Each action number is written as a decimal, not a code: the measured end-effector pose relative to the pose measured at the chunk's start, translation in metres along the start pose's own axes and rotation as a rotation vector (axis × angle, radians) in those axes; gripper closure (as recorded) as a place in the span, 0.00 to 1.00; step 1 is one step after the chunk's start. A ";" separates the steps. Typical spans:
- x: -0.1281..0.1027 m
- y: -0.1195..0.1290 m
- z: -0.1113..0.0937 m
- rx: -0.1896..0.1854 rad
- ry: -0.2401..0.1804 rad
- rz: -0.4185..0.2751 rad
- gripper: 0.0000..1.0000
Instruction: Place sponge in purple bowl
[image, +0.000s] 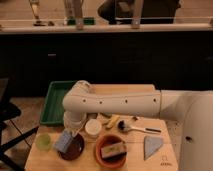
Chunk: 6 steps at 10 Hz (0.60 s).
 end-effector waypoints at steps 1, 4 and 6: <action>0.000 0.000 0.000 0.001 -0.001 -0.002 0.20; 0.000 -0.001 0.000 0.002 -0.005 -0.005 0.20; 0.000 -0.001 -0.001 -0.003 -0.006 -0.004 0.20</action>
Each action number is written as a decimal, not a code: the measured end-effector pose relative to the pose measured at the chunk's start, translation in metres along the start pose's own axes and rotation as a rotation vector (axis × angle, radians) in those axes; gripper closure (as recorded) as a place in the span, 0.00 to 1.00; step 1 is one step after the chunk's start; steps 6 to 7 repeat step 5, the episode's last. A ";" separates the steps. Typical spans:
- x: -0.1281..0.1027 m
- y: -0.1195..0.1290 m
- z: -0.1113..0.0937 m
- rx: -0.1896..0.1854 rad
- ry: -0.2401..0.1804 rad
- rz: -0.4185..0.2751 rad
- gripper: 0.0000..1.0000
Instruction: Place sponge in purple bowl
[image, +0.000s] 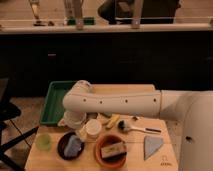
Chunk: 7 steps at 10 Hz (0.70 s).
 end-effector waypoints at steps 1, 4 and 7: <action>0.000 0.000 0.000 -0.006 -0.003 -0.001 0.20; 0.001 -0.001 0.008 -0.012 -0.045 -0.002 0.20; 0.002 0.001 0.014 -0.011 -0.065 0.004 0.20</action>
